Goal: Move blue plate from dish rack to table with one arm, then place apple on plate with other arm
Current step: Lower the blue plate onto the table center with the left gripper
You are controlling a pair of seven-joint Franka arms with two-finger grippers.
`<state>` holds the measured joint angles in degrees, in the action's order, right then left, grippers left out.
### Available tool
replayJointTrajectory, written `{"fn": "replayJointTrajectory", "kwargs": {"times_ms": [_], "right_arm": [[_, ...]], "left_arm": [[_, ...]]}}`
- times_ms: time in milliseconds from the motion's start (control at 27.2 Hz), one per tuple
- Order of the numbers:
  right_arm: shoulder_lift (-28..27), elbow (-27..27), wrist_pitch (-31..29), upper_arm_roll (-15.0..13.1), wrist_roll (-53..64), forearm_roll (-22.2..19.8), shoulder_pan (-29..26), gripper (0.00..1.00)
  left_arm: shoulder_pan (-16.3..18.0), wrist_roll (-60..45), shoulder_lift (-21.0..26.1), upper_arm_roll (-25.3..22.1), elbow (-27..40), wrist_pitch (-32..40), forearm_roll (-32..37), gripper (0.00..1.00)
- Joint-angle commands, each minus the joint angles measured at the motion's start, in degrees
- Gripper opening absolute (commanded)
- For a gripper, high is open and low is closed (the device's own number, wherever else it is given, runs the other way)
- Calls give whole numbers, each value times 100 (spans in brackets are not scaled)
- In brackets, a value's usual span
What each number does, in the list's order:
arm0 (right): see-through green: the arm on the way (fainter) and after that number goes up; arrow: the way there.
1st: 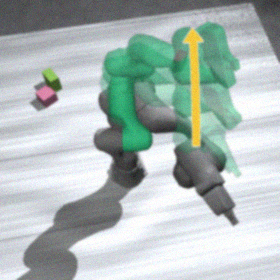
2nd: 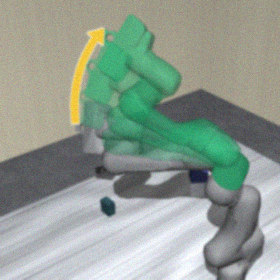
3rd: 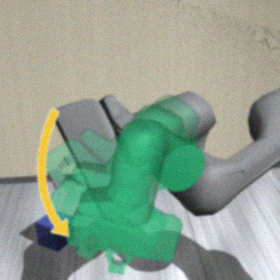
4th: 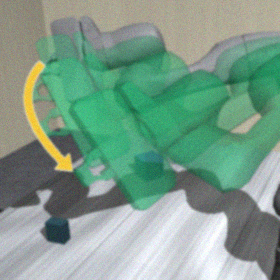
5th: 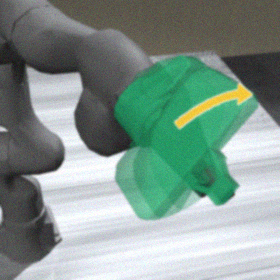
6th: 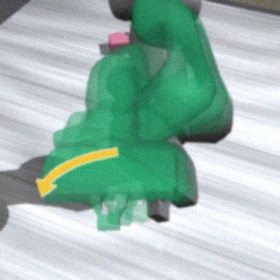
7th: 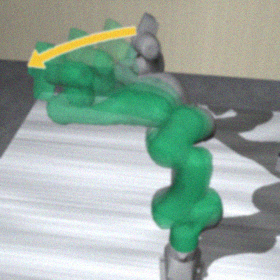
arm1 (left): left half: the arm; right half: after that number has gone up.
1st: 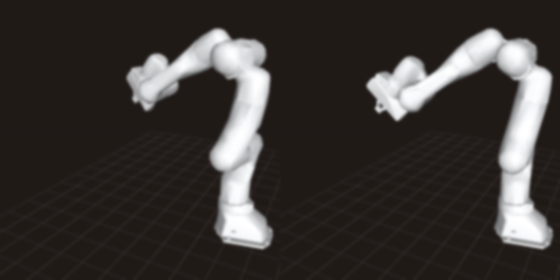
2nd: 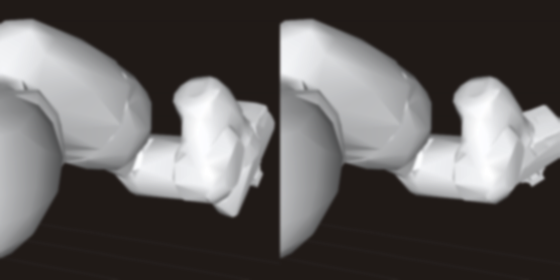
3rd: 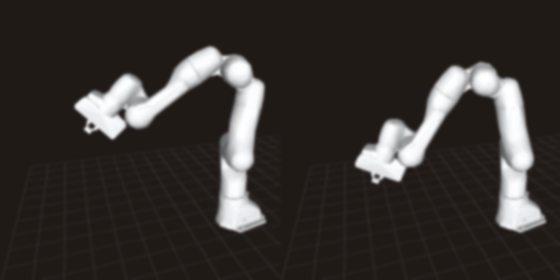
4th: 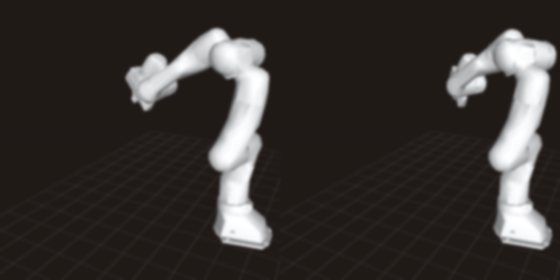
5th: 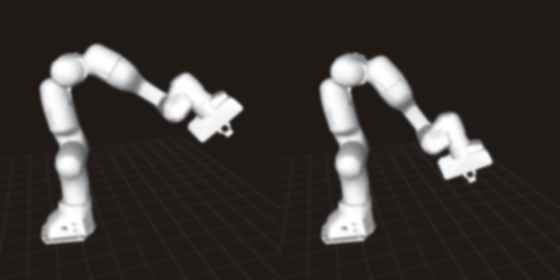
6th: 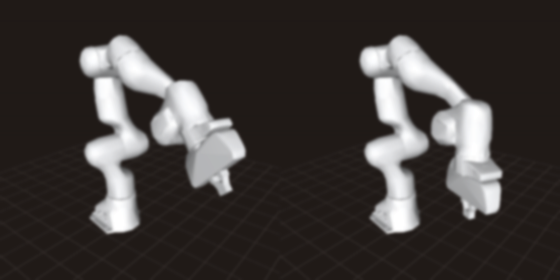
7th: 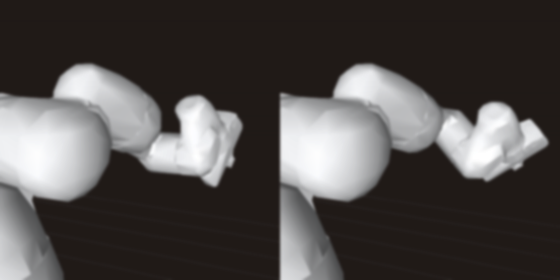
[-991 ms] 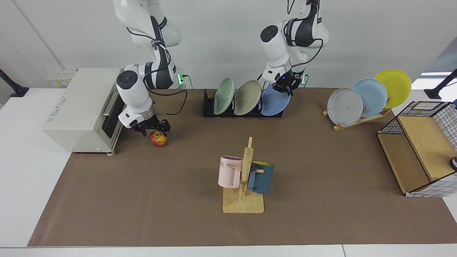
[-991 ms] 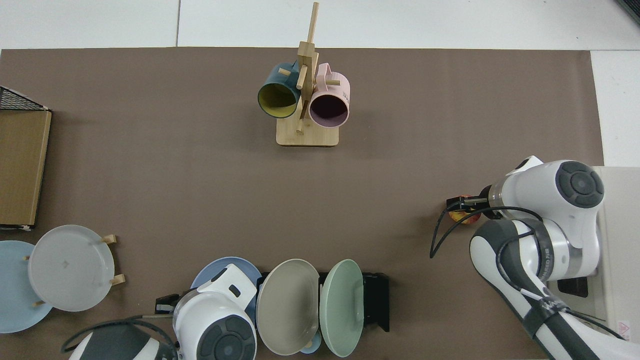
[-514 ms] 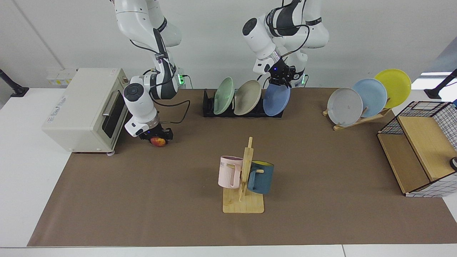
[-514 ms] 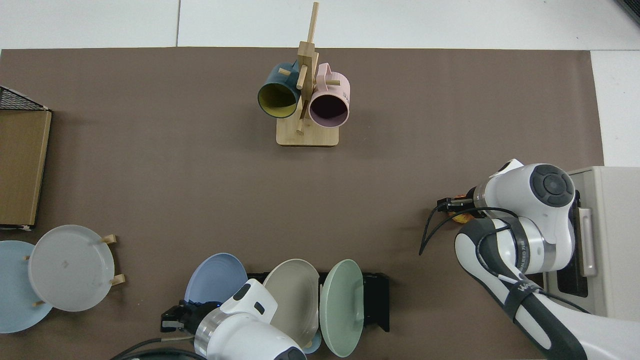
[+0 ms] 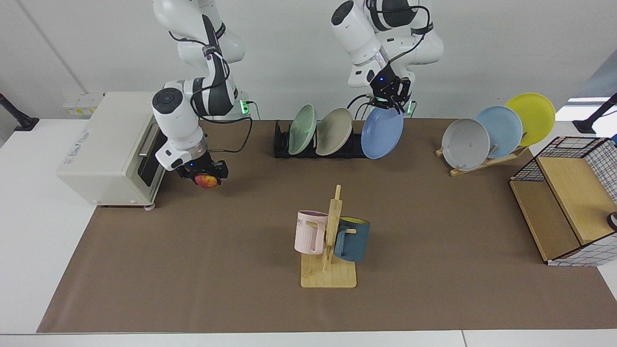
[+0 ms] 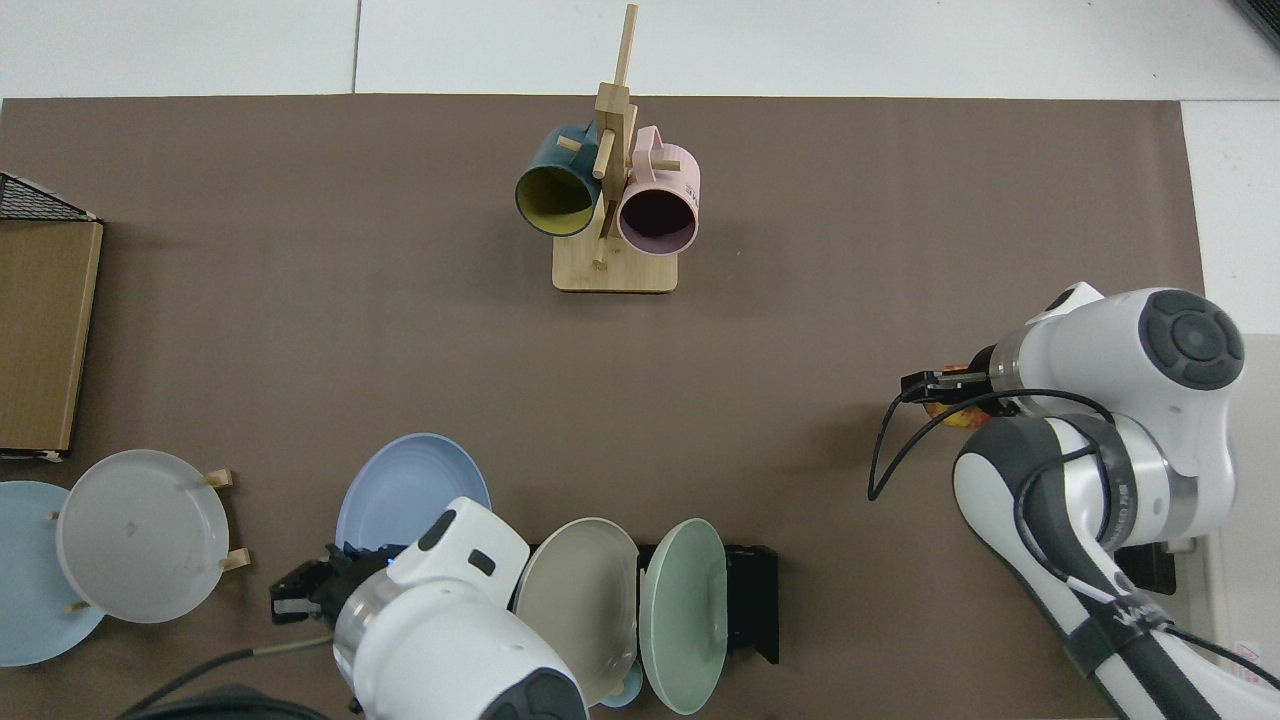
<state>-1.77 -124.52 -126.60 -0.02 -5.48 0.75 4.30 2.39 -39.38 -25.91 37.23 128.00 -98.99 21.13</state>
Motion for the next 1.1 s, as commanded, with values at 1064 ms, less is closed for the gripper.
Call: {"fn": "replayJointTrajectory", "kwargs": {"times_ms": [1064], "right_arm": [[212, 789, 979, -15, -85, -101, -52, 0]], "left_arm": [[-9, 669, 2977, -603, 14, -4488, -3590, 0]]}}
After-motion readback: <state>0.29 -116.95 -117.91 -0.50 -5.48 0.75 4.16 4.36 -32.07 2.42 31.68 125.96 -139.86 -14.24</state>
